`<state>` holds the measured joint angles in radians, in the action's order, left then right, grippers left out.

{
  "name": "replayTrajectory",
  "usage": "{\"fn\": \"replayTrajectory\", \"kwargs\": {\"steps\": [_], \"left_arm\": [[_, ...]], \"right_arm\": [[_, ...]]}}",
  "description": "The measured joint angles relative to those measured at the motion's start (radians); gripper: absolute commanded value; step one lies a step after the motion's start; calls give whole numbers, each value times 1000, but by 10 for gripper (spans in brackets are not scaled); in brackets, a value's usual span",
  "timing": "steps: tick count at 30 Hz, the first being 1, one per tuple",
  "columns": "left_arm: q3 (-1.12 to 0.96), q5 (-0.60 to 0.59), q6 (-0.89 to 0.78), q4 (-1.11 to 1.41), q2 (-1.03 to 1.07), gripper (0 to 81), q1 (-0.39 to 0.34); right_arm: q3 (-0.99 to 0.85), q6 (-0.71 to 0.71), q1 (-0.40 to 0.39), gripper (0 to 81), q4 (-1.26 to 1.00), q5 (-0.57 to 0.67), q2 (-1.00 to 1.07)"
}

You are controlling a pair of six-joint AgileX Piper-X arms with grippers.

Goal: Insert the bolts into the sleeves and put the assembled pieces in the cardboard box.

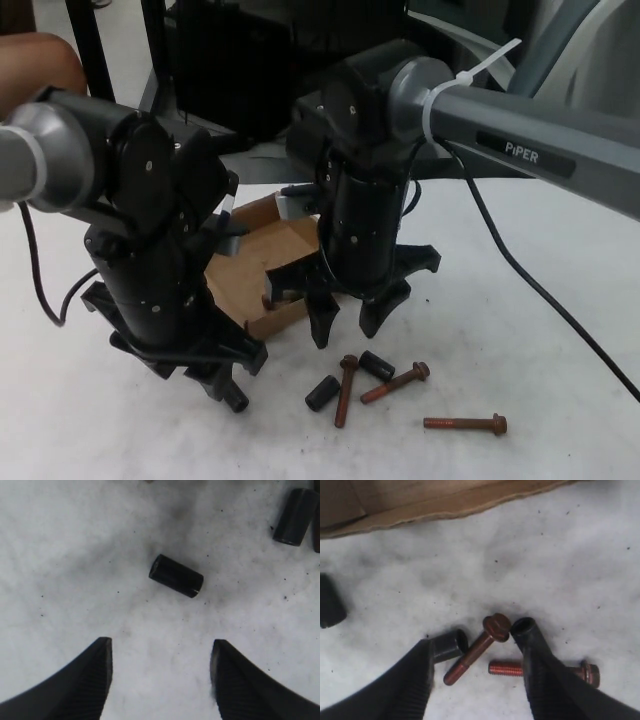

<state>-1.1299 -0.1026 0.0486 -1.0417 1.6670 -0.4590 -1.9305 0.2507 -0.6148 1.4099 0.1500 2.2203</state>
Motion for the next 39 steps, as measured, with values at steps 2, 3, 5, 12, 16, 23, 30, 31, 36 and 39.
{"fn": "replayTrajectory", "kwargs": {"steps": [2, 3, 5, 12, 16, 23, 30, 31, 36, 39], "left_arm": [[0, 0, 17, 0, 0, 549, 9], [0, 0, 19, 3, 0, 549, 14], [0, 0, 24, 17, 0, 549, 39], [0, 0, 41, 29, 0, 549, 83], [0, 0, 41, 29, 0, 549, 87], [0, 0, 41, 29, 0, 549, 87], [0, 0, 41, 29, 0, 549, 87], [0, -4, 41, 29, 0, 549, 87], [0, -24, 41, 29, 0, 549, 87], [0, -26, 41, 29, 0, 549, 87]], "right_arm": [[3, 19, 0, 510, -8, -15, 0], [4, 27, 0, 510, -7, -22, 0], [11, 37, 0, 510, -7, -28, 0], [95, 119, -27, 510, -4, -78, 0], [123, 135, -45, 510, -11, -78, 0], [128, 178, -46, 510, -64, -78, -2], [128, 208, -46, 510, -134, -78, -2], [131, 210, -46, 510, -142, -78, -2], [140, 215, -49, 510, -141, -78, -4], [158, 215, -51, 510, -130, -78, -13]]}}
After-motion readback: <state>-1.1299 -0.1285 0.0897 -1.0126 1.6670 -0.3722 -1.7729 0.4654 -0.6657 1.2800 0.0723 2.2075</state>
